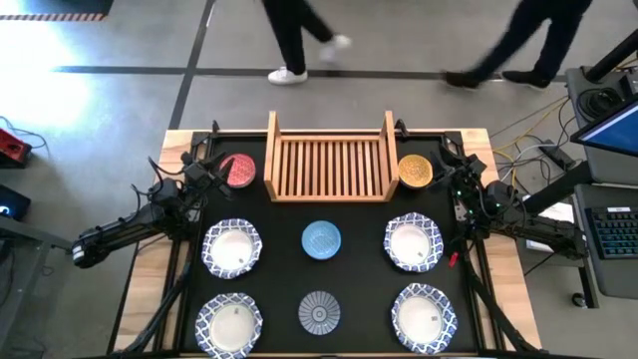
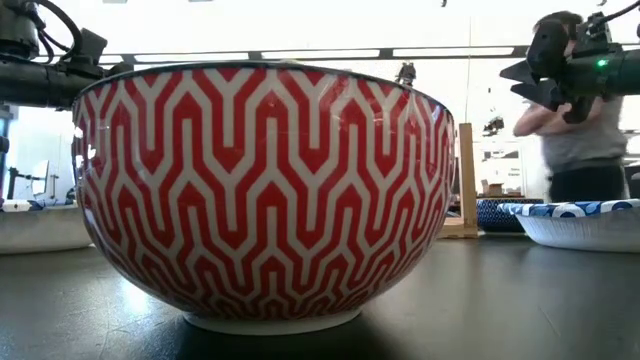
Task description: Place and stack bowls onto a shelf
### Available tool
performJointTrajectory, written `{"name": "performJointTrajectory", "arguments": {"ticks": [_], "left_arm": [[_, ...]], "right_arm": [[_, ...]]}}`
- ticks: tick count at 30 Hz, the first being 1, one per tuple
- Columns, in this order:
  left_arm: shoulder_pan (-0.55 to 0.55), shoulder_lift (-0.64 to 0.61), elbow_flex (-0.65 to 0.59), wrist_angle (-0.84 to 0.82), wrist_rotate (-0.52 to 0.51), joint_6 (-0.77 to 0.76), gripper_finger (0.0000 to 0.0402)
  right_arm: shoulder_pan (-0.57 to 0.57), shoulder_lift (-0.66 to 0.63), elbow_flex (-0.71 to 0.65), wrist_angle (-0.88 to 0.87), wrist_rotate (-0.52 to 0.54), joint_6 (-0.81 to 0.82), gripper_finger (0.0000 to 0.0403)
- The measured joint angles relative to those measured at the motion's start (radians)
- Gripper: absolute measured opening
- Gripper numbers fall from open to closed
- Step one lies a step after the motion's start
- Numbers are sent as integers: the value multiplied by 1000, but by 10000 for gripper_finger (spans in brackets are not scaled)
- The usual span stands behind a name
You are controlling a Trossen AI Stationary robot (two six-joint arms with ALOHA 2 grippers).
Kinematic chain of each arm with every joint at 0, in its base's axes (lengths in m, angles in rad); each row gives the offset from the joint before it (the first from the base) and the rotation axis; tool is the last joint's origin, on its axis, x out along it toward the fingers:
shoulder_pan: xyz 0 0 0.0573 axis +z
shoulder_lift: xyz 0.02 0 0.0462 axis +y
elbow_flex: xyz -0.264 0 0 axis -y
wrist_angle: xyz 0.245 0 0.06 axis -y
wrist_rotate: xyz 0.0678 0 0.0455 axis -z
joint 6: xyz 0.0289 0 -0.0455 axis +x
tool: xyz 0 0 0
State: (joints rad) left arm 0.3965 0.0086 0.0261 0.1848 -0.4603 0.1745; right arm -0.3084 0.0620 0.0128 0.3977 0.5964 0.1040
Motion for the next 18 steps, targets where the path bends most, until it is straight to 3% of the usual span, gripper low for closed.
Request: {"name": "performJointTrajectory", "arguments": {"ticks": [18], "left_arm": [[0,0,0,0,0,0,134]], "right_arm": [[0,0,0,1,0,29,201]]}}
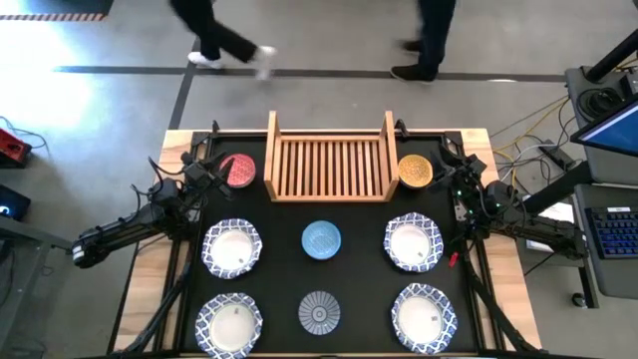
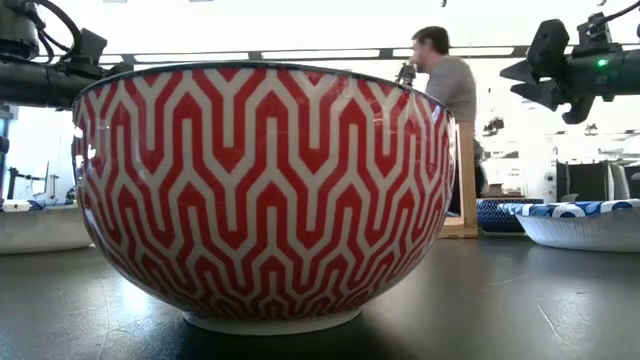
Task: Place and stack bowls onto a shelf
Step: Put the yellow patterned bowl on the shelf
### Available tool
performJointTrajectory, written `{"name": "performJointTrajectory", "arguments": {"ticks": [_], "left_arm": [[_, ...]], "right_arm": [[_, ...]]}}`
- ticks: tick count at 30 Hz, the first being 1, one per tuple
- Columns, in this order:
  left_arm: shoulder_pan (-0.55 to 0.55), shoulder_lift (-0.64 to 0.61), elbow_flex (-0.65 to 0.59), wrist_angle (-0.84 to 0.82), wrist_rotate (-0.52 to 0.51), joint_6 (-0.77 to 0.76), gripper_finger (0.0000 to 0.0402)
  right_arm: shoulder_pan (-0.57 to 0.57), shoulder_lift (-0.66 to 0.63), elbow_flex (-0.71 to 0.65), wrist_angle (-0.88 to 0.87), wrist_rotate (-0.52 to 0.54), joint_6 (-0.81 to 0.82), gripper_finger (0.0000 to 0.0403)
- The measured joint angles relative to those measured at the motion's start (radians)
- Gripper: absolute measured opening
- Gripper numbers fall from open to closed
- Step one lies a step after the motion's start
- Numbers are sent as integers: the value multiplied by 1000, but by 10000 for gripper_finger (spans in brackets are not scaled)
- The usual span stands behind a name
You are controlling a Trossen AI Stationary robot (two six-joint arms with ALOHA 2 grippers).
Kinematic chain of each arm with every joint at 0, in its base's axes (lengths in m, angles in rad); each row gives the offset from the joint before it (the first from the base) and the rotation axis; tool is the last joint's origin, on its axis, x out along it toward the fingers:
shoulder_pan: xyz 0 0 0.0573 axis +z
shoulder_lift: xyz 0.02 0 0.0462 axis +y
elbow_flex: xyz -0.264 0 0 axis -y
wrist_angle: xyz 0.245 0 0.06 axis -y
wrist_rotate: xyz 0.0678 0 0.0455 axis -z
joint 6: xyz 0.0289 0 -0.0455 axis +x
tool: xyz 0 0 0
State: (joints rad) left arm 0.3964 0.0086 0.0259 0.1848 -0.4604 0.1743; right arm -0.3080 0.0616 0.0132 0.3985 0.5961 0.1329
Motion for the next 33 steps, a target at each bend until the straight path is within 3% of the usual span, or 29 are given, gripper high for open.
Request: {"name": "performJointTrajectory", "arguments": {"ticks": [14,33], "left_arm": [[0,0,0,0,0,0,134],[0,0,0,0,0,0,134]], "right_arm": [[0,0,0,2,0,90,201],[0,0,0,4,0,53,201]]}}
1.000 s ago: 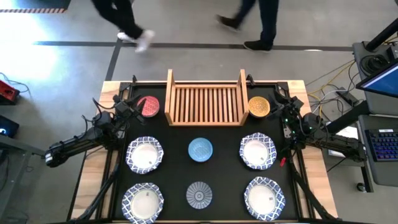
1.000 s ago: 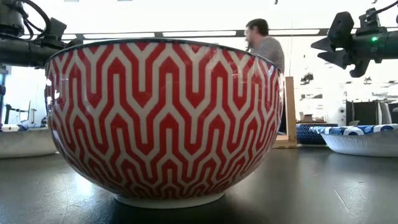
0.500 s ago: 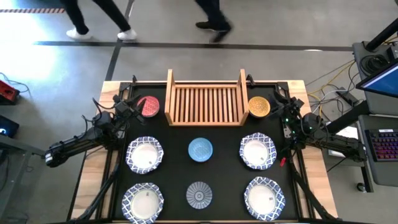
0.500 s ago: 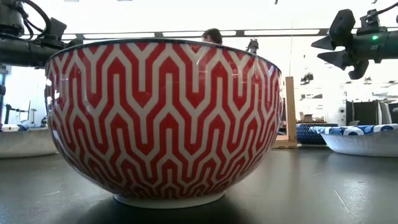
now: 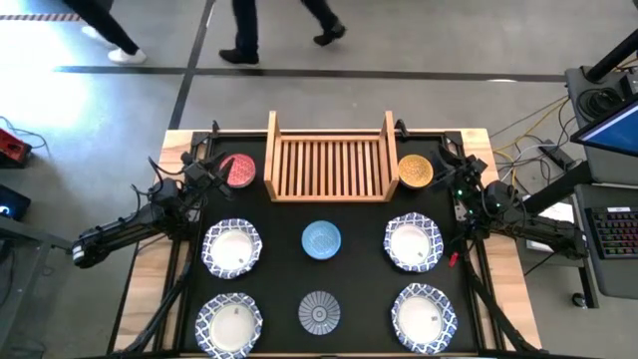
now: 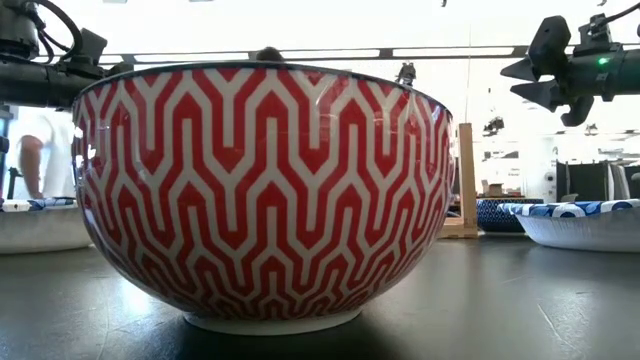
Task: Place and stack bowls onto a shelf
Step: Put the yellow patterned bowl on the shelf
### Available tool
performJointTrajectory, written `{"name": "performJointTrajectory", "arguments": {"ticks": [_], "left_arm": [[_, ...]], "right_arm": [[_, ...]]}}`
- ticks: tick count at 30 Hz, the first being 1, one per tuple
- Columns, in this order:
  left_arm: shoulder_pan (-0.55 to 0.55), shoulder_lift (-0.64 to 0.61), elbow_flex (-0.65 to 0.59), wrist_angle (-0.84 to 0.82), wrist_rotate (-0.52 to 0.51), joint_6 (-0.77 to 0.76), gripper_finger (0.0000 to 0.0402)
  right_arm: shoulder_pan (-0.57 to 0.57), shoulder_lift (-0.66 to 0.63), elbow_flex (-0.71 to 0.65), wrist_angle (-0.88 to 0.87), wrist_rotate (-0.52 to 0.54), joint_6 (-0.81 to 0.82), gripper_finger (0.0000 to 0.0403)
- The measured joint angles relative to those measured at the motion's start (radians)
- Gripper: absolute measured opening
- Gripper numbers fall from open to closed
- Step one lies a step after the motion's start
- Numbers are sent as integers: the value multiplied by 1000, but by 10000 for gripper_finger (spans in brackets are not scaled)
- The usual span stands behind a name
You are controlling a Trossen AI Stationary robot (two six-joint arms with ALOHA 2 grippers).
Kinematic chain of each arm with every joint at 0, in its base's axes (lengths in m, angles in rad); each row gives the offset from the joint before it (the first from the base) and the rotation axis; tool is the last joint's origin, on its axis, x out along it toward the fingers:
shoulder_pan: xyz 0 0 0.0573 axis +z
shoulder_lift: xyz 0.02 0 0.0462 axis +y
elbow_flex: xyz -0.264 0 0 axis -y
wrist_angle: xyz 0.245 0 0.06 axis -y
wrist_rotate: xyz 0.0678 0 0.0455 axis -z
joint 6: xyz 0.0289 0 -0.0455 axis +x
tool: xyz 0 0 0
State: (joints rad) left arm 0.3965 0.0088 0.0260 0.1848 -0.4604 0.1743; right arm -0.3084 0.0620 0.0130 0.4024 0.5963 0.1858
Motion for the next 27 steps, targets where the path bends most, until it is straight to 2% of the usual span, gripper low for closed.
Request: {"name": "performJointTrajectory", "arguments": {"ticks": [7,11,16,21,27], "left_arm": [[0,0,0,0,0,0,134],[0,0,0,0,0,0,134],[0,0,0,0,0,0,134],[0,0,0,0,0,0,134],[0,0,0,0,0,0,134]], "right_arm": [[0,0,0,7,-8,31,201],[0,0,0,37,33,32,201],[0,0,3,50,31,85,201],[0,16,67,-30,32,71,201],[0,85,227,-295,33,50,201]]}}
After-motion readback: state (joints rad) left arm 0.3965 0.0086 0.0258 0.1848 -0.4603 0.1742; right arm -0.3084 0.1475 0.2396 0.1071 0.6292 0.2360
